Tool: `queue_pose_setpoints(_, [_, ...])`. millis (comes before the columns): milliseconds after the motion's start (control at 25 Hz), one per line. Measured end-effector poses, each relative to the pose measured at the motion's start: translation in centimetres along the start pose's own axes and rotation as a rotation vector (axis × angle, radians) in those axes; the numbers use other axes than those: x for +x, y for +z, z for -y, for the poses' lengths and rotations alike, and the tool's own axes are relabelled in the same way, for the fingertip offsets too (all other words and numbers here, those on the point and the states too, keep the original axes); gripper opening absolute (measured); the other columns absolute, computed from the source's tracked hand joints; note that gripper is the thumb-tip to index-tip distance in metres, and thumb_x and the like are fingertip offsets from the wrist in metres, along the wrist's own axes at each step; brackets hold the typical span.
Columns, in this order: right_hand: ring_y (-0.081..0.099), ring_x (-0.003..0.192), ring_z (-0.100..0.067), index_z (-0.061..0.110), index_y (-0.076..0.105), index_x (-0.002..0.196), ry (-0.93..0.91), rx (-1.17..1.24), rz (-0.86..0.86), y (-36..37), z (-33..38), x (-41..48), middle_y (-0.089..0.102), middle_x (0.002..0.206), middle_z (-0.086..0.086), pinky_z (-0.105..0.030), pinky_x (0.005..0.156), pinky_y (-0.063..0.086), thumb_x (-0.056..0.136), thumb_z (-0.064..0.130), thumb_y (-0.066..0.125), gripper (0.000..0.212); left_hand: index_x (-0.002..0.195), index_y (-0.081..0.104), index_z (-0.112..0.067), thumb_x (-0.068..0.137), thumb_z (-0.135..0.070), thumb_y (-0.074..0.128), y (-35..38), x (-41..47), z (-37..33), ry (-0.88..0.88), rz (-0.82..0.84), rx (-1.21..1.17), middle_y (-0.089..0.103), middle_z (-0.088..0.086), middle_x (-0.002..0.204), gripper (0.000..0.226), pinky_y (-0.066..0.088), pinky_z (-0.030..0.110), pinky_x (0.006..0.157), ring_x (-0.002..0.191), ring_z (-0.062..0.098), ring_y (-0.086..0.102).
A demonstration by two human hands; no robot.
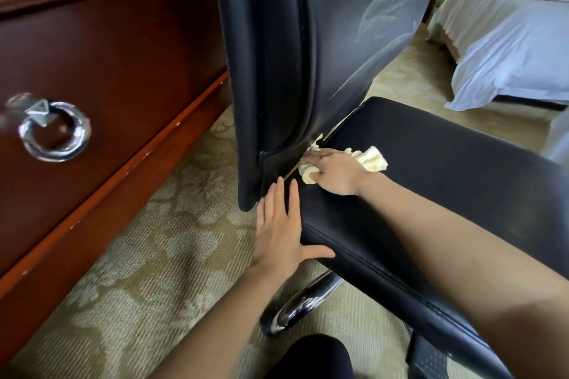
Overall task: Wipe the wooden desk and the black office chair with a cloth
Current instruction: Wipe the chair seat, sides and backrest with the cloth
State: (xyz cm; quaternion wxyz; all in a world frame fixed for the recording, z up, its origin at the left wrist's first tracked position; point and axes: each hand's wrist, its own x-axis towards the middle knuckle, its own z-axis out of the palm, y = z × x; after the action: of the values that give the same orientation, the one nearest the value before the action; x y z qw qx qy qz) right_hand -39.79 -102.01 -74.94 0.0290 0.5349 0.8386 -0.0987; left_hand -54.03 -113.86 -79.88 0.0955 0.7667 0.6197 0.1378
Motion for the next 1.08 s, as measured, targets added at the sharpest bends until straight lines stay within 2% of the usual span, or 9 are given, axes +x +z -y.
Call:
queue_pose_setpoints(120, [0.011,0.144,-0.011,0.023,0.028,0.148,-0.057,0.003,-0.031,0.7,1.1,-1.6,0.022,0.155,0.007,-0.021,0.114,0.002,0.096,0.025,0.039,0.052,0.150,-0.008,-0.011,0.057,-0.085,0.048,0.4,-1.7,-0.9,-0.141,-0.106,-0.008,-0.001,0.012,0.158,0.131,0.008,0.042,0.116,0.144,0.026,0.004])
queue_pose_setpoints(240, [0.013,0.144,-0.009,0.022,0.031,0.147,-0.161,0.022,-0.085,1.4,2.0,-3.9,0.025,0.154,0.008,-0.015,0.111,-0.001,0.093,0.020,0.044,0.055,0.150,-0.005,-0.010,0.056,-0.081,0.057,0.7,-2.7,-1.7,-0.291,-0.133,-0.117,0.009,0.012,0.156,0.134,0.009,0.040,0.116,0.143,0.027,0.012])
queue_pose_setpoints(280, [0.015,0.143,-0.008,0.022,0.033,0.146,-0.201,0.032,-0.093,1.5,2.2,-4.9,0.026,0.154,0.008,-0.016,0.113,0.001,0.092,0.017,0.045,0.055,0.150,-0.006,-0.009,0.055,-0.079,0.060,0.8,-3.0,-1.9,-0.351,-0.112,-0.188,0.010,0.013,0.157,0.135,0.009,0.041,0.116,0.143,0.027,0.012])
queue_pose_setpoints(400, [0.025,0.141,-0.012,0.020,0.043,0.141,-0.317,0.056,-0.108,1.6,2.0,-8.0,0.034,0.150,0.006,-0.038,0.116,0.022,0.088,0.009,0.051,0.055,0.150,-0.008,-0.006,0.059,-0.072,0.068,1.2,-3.6,-2.1,-0.469,-0.030,-0.393,0.009,0.014,0.158,0.135,0.009,0.043,0.117,0.145,0.029,0.012])
queue_pose_setpoints(560, [0.049,0.126,-0.021,0.012,0.059,0.128,-0.464,0.036,-0.190,1.7,0.7,-13.2,0.055,0.135,-0.002,-0.042,0.104,0.040,0.081,0.005,0.063,0.047,0.150,-0.001,-0.004,0.066,-0.064,0.070,1.6,-3.7,-1.9,-0.423,0.007,-0.507,0.023,0.016,0.155,0.125,0.025,0.044,0.114,0.142,0.031,0.023])
queue_pose_setpoints(640, [0.054,0.117,-0.022,0.012,0.062,0.121,-0.529,-0.042,-0.198,1.4,0.1,-15.0,0.061,0.127,-0.001,-0.036,0.098,0.044,0.079,0.006,0.060,0.043,0.150,-0.005,-0.003,0.070,-0.059,0.071,1.8,-3.7,-1.6,-0.375,0.058,-0.577,0.017,0.015,0.157,0.124,0.027,0.040,0.114,0.143,0.029,0.023])
queue_pose_setpoints(760, [0.054,0.116,-0.025,0.013,0.061,0.120,-0.519,-0.067,-0.135,1.1,0.1,-14.8,0.058,0.129,-0.002,-0.045,0.096,0.047,0.082,0.008,0.055,0.039,0.149,-0.011,-0.004,0.069,-0.057,0.073,1.9,-3.9,-1.3,-0.332,0.110,-0.597,0.005,0.014,0.159,0.127,0.022,0.037,0.116,0.145,0.027,0.015])
queue_pose_setpoints(880, [0.039,0.133,-0.022,0.019,0.045,0.138,-0.393,-0.059,-0.053,1.1,1.4,-11.8,0.036,0.150,0.001,-0.042,0.107,0.034,0.091,0.010,0.051,0.049,0.148,-0.012,-0.004,0.068,-0.058,0.074,1.9,-3.9,-1.0,-0.311,0.128,-0.556,0.003,0.014,0.159,0.130,0.019,0.038,0.117,0.146,0.027,0.013])
queue_pose_setpoints(1080, [0.019,0.143,-0.016,0.019,0.031,0.146,-0.263,0.001,0.008,0.9,4.7,-5.3,0.025,0.155,0.002,-0.032,0.115,0.019,0.095,0.020,0.043,0.053,0.148,-0.016,-0.005,0.066,-0.057,0.076,1.9,-4.0,-0.8,-0.273,0.148,-0.549,-0.001,0.011,0.160,0.134,0.019,0.040,0.117,0.146,0.025,0.012])
